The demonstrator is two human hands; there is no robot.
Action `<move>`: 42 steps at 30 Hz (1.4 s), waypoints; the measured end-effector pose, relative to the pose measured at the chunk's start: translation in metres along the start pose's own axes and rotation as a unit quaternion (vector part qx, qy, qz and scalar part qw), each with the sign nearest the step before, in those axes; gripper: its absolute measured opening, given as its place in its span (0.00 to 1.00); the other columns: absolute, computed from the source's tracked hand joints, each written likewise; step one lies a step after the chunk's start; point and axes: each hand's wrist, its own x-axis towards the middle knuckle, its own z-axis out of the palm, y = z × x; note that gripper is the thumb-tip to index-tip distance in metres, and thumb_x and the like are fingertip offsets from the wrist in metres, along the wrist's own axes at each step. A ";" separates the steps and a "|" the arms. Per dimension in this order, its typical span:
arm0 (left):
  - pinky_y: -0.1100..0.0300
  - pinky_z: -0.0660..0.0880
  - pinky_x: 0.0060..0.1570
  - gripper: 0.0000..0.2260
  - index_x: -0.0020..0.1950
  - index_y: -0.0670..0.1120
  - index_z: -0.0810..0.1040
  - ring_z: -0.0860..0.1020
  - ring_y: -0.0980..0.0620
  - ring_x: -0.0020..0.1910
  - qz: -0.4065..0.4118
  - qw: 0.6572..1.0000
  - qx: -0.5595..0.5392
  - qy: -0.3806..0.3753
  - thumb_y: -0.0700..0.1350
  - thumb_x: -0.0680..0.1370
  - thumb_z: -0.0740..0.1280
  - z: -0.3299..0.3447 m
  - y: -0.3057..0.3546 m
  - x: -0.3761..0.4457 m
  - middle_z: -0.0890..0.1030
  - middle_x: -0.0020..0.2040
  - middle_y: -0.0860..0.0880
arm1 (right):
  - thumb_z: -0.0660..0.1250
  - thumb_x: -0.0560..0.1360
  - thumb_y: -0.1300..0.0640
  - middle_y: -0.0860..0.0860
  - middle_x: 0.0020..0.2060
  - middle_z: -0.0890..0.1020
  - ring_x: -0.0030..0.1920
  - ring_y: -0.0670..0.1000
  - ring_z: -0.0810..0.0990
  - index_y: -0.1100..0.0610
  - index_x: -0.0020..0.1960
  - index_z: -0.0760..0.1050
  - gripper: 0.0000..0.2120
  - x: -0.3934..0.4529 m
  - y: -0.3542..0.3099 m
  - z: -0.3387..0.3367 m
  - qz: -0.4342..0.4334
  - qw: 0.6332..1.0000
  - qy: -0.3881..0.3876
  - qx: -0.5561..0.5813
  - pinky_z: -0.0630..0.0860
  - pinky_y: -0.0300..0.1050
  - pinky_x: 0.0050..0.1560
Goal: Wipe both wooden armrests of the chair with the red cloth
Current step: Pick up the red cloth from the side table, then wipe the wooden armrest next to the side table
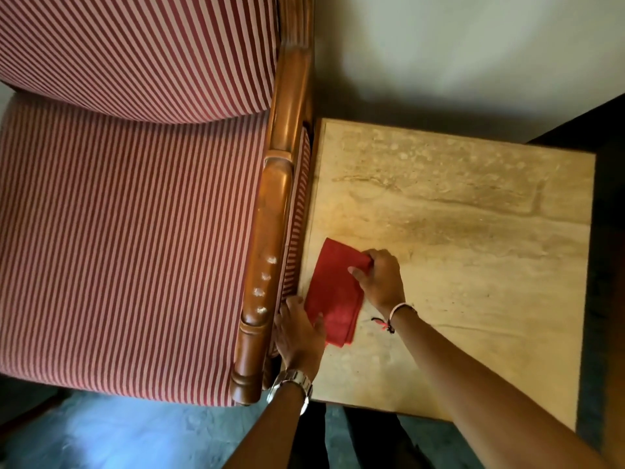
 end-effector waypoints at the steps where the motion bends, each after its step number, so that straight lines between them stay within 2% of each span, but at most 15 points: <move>1: 0.42 0.74 0.65 0.21 0.69 0.46 0.70 0.75 0.42 0.66 -0.003 1.000 -0.011 0.005 0.47 0.78 0.69 0.001 0.000 0.001 0.78 0.65 0.43 | 0.75 0.76 0.55 0.60 0.51 0.81 0.57 0.61 0.78 0.62 0.56 0.81 0.13 0.000 0.000 0.000 -0.004 1.000 0.010 0.003 0.72 0.47 0.52; 4: 0.44 0.76 0.62 0.18 0.67 0.43 0.71 0.75 0.41 0.64 0.004 0.998 -0.059 0.004 0.43 0.79 0.69 0.003 0.001 0.000 0.79 0.62 0.42 | 0.76 0.75 0.59 0.59 0.49 0.82 0.53 0.59 0.79 0.63 0.55 0.81 0.12 -0.004 0.000 0.002 -0.001 0.998 0.033 0.045 0.73 0.44 0.50; 7: 0.49 0.76 0.59 0.13 0.65 0.41 0.74 0.78 0.42 0.59 0.041 0.994 -0.097 -0.005 0.40 0.80 0.67 0.001 0.004 -0.004 0.78 0.59 0.41 | 0.75 0.76 0.62 0.54 0.43 0.81 0.44 0.53 0.79 0.63 0.55 0.79 0.10 -0.011 -0.005 -0.002 0.018 0.989 0.053 0.136 0.73 0.33 0.40; 8: 0.50 0.76 0.59 0.13 0.65 0.40 0.75 0.78 0.42 0.59 0.055 0.994 -0.094 -0.010 0.40 0.81 0.66 -0.001 0.007 -0.007 0.77 0.59 0.41 | 0.75 0.76 0.63 0.53 0.42 0.80 0.43 0.52 0.79 0.63 0.55 0.78 0.10 -0.014 -0.009 -0.006 0.021 0.984 0.062 0.166 0.73 0.36 0.40; 12: 0.55 0.79 0.54 0.14 0.66 0.42 0.75 0.78 0.47 0.54 0.111 0.988 -0.110 -0.017 0.44 0.82 0.64 -0.017 0.027 -0.025 0.76 0.60 0.42 | 0.73 0.76 0.66 0.55 0.47 0.82 0.49 0.52 0.81 0.58 0.55 0.75 0.10 -0.025 -0.033 -0.032 0.006 0.957 0.110 0.270 0.77 0.48 0.53; 16: 0.67 0.72 0.49 0.13 0.64 0.44 0.77 0.75 0.55 0.51 0.154 0.975 -0.158 0.018 0.47 0.81 0.67 -0.055 0.049 -0.054 0.77 0.58 0.48 | 0.74 0.76 0.66 0.47 0.47 0.84 0.46 0.40 0.84 0.57 0.56 0.78 0.11 -0.039 -0.071 -0.075 -0.053 0.932 0.138 0.332 0.79 0.36 0.51; 22: 0.65 0.82 0.47 0.14 0.62 0.50 0.78 0.83 0.60 0.51 0.181 0.956 -0.223 0.055 0.51 0.78 0.69 -0.140 0.041 -0.086 0.83 0.54 0.55 | 0.77 0.75 0.60 0.51 0.55 0.86 0.56 0.47 0.87 0.52 0.58 0.80 0.13 -0.073 -0.143 -0.101 -0.139 0.922 0.092 0.349 0.84 0.41 0.56; 25: 0.74 0.78 0.36 0.15 0.63 0.53 0.75 0.82 0.66 0.45 0.182 0.954 -0.227 0.076 0.47 0.77 0.71 -0.168 0.025 -0.081 0.81 0.47 0.59 | 0.77 0.75 0.60 0.53 0.57 0.86 0.57 0.49 0.86 0.54 0.59 0.79 0.15 -0.077 -0.171 -0.084 -0.156 0.927 0.083 0.332 0.85 0.44 0.56; 27: 0.69 0.78 0.31 0.17 0.65 0.54 0.71 0.82 0.58 0.43 0.172 0.962 -0.196 0.081 0.46 0.78 0.71 -0.178 0.012 -0.071 0.79 0.44 0.57 | 0.77 0.74 0.60 0.55 0.56 0.86 0.55 0.50 0.87 0.59 0.61 0.79 0.16 -0.077 -0.180 -0.065 -0.146 0.936 0.087 0.310 0.85 0.42 0.54; 30: 0.68 0.74 0.37 0.17 0.67 0.49 0.70 0.80 0.58 0.43 0.148 0.979 -0.127 0.063 0.45 0.79 0.69 -0.180 -0.006 -0.050 0.80 0.46 0.54 | 0.78 0.73 0.62 0.57 0.52 0.87 0.51 0.53 0.87 0.63 0.58 0.80 0.15 -0.076 -0.184 -0.034 -0.115 0.955 0.091 0.259 0.85 0.46 0.52; 33: 0.54 0.82 0.47 0.13 0.62 0.47 0.72 0.82 0.48 0.49 0.151 0.985 -0.075 0.027 0.48 0.80 0.68 -0.177 -0.022 -0.034 0.81 0.52 0.49 | 0.78 0.73 0.59 0.56 0.51 0.86 0.50 0.52 0.85 0.63 0.58 0.80 0.17 -0.080 -0.185 -0.012 -0.089 0.970 0.116 0.196 0.83 0.55 0.55; 35: 0.45 0.82 0.52 0.14 0.61 0.48 0.72 0.81 0.47 0.54 0.170 0.983 -0.067 0.027 0.55 0.80 0.63 -0.178 -0.031 -0.027 0.80 0.54 0.49 | 0.77 0.74 0.52 0.55 0.59 0.82 0.59 0.54 0.81 0.58 0.66 0.76 0.24 -0.085 -0.185 -0.006 -0.096 0.977 0.163 0.095 0.80 0.56 0.60; 38: 0.45 0.81 0.52 0.24 0.63 0.49 0.72 0.77 0.52 0.53 0.209 0.972 -0.071 0.083 0.63 0.79 0.51 -0.183 -0.040 -0.008 0.77 0.57 0.47 | 0.71 0.78 0.45 0.55 0.72 0.72 0.73 0.55 0.70 0.53 0.76 0.67 0.31 -0.101 -0.188 0.002 -0.130 0.953 0.273 -0.028 0.74 0.57 0.70; 40: 0.44 0.78 0.56 0.22 0.67 0.48 0.71 0.75 0.50 0.57 0.241 0.962 -0.030 0.124 0.59 0.82 0.51 -0.183 -0.043 0.017 0.76 0.62 0.45 | 0.66 0.81 0.42 0.56 0.77 0.68 0.77 0.56 0.66 0.52 0.79 0.64 0.30 -0.115 -0.195 0.021 -0.158 0.938 0.303 -0.056 0.67 0.57 0.75; 42: 0.40 0.74 0.65 0.21 0.74 0.45 0.69 0.72 0.42 0.68 0.271 0.950 0.077 0.136 0.53 0.83 0.56 -0.175 -0.045 0.049 0.71 0.72 0.40 | 0.60 0.82 0.40 0.58 0.81 0.62 0.82 0.59 0.60 0.52 0.82 0.60 0.32 -0.126 -0.198 0.054 -0.160 0.944 0.269 -0.107 0.60 0.60 0.79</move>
